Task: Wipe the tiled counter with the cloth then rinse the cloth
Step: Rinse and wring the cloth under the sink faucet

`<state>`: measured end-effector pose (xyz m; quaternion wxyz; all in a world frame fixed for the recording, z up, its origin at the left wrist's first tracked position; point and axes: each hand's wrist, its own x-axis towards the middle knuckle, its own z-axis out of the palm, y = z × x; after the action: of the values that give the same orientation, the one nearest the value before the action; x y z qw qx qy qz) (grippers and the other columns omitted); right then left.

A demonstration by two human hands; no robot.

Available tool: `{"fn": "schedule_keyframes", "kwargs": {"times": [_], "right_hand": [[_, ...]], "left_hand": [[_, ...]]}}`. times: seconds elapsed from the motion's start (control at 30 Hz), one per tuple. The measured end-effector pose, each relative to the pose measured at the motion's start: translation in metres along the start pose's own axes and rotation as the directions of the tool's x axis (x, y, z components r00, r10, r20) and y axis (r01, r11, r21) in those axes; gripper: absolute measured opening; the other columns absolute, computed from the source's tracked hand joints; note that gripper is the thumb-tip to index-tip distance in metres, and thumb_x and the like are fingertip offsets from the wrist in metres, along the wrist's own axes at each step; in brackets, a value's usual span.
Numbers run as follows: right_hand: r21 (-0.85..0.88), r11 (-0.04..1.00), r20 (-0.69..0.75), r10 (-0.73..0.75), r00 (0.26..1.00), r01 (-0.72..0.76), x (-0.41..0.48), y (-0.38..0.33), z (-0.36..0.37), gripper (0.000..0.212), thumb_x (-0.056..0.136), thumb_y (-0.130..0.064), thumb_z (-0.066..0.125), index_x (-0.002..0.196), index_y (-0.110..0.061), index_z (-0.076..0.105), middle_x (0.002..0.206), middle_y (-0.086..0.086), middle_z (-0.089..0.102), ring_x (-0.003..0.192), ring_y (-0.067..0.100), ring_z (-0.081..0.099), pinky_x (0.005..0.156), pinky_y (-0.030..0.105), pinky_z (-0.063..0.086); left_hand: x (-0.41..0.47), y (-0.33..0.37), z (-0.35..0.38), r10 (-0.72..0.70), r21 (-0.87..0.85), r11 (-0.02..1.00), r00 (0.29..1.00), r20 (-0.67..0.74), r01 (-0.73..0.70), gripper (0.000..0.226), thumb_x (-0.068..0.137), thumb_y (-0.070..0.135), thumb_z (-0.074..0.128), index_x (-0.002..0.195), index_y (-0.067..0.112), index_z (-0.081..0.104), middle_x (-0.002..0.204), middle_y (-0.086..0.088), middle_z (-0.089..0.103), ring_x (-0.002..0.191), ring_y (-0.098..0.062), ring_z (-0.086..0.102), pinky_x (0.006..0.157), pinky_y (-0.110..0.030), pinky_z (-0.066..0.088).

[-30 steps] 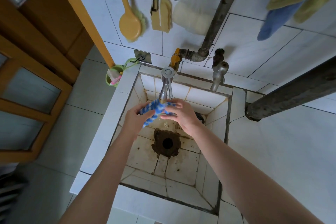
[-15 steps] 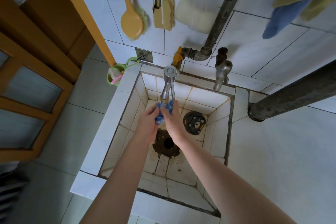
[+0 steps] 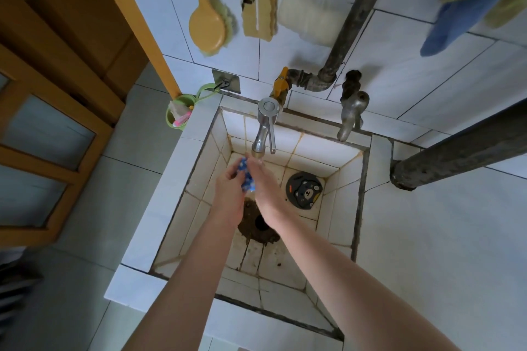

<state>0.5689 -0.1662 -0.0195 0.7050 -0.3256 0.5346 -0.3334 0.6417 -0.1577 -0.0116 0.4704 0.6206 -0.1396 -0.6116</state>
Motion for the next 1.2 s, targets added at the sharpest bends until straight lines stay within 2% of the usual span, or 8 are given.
{"fn": "schedule_keyframes", "kwargs": {"times": [0.1,0.37,0.5,0.6,0.77,0.97,1.1,1.2], "right_hand": [[0.203,0.979,0.019,0.015,1.0,-0.019,0.006,0.005,0.004,0.046,0.1,-0.023,0.038,0.143,-0.01,0.03,0.133,0.018,0.046,0.117,0.018,0.049,0.091,0.021,0.043],[-0.092,0.996,-0.343,-0.017,0.939,-0.015,0.032,-0.014,0.007,0.026,0.101,-0.019,0.034,0.081,-0.016,0.051,0.075,-0.001,0.05,0.071,0.01,0.051,0.063,0.016,0.04],[0.09,0.995,-0.145,0.044,0.988,-0.031,0.017,-0.012,0.01,0.031,0.101,-0.025,0.035,0.117,-0.01,0.057,0.105,0.012,0.061,0.103,0.026,0.059,0.085,0.027,0.049],[0.103,0.994,-0.002,-0.022,1.0,0.022,0.007,0.004,0.014,0.04,0.101,-0.018,0.034,0.141,-0.023,0.039,0.145,-0.003,0.039,0.131,0.013,0.041,0.108,0.031,0.035],[-0.133,0.982,-0.117,-0.15,0.982,0.134,0.024,-0.003,0.006,0.028,0.1,-0.017,0.037,0.119,-0.016,0.057,0.088,-0.006,0.055,0.08,0.01,0.053,0.076,0.026,0.045],[-0.221,0.969,-0.278,-0.173,0.945,0.112,0.025,-0.014,-0.01,0.029,0.1,-0.025,0.039,0.077,-0.02,0.055,0.072,-0.002,0.056,0.066,0.007,0.053,0.063,0.012,0.04],[-0.126,0.981,-0.023,-0.149,0.989,0.145,0.009,0.006,-0.004,0.035,0.099,-0.036,0.037,0.123,-0.02,0.057,0.14,0.006,0.047,0.132,0.015,0.04,0.11,0.033,0.032],[-0.029,0.988,0.014,-0.153,0.988,0.153,0.014,0.013,0.0,0.05,0.097,-0.039,0.04,0.144,-0.02,0.035,0.154,0.001,0.023,0.142,0.015,0.02,0.117,0.039,0.021]], "left_hand": [[-0.005,-0.003,0.003,-0.014,-0.07,0.997,0.997,0.076,0.019,0.039,0.097,0.0,0.034,0.135,0.004,0.044,0.13,-0.011,0.053,0.118,-0.021,0.053,0.093,-0.027,0.047],[-0.002,0.003,-0.006,-0.013,0.029,1.0,0.999,0.052,0.011,0.033,0.091,-0.004,0.047,0.122,0.003,0.057,0.126,-0.011,0.059,0.111,-0.02,0.059,0.093,-0.03,0.049],[0.003,-0.001,-0.006,0.054,0.11,0.993,0.996,-0.069,-0.047,0.032,0.091,0.001,0.05,0.121,0.009,0.059,0.121,-0.011,0.063,0.113,-0.023,0.059,0.101,-0.041,0.045],[0.001,-0.004,-0.002,0.063,0.083,0.995,0.998,-0.02,-0.061,0.034,0.096,0.002,0.041,0.125,0.009,0.056,0.121,-0.009,0.063,0.111,-0.019,0.06,0.097,-0.035,0.047],[0.001,-0.005,-0.003,0.036,0.027,0.999,0.999,0.031,-0.037,0.035,0.095,0.003,0.043,0.128,0.006,0.053,0.115,-0.005,0.065,0.109,-0.017,0.061,0.088,-0.027,0.05],[0.004,0.004,-0.006,0.037,0.069,0.997,0.999,-0.033,-0.035,0.027,0.088,0.001,0.055,0.114,0.006,0.062,0.113,-0.012,0.066,0.098,-0.018,0.064,0.084,-0.024,0.052],[0.008,0.008,0.0,0.021,-0.02,1.0,1.0,-0.013,-0.021,0.034,0.096,0.001,0.041,0.127,0.005,0.052,0.119,-0.009,0.061,0.108,-0.019,0.06,0.085,-0.025,0.051],[0.002,0.002,0.01,0.015,0.006,1.0,0.998,0.065,-0.015,0.032,0.098,0.003,0.038,0.126,0.003,0.053,0.117,-0.008,0.063,0.111,-0.018,0.06,0.093,-0.027,0.05]]}}
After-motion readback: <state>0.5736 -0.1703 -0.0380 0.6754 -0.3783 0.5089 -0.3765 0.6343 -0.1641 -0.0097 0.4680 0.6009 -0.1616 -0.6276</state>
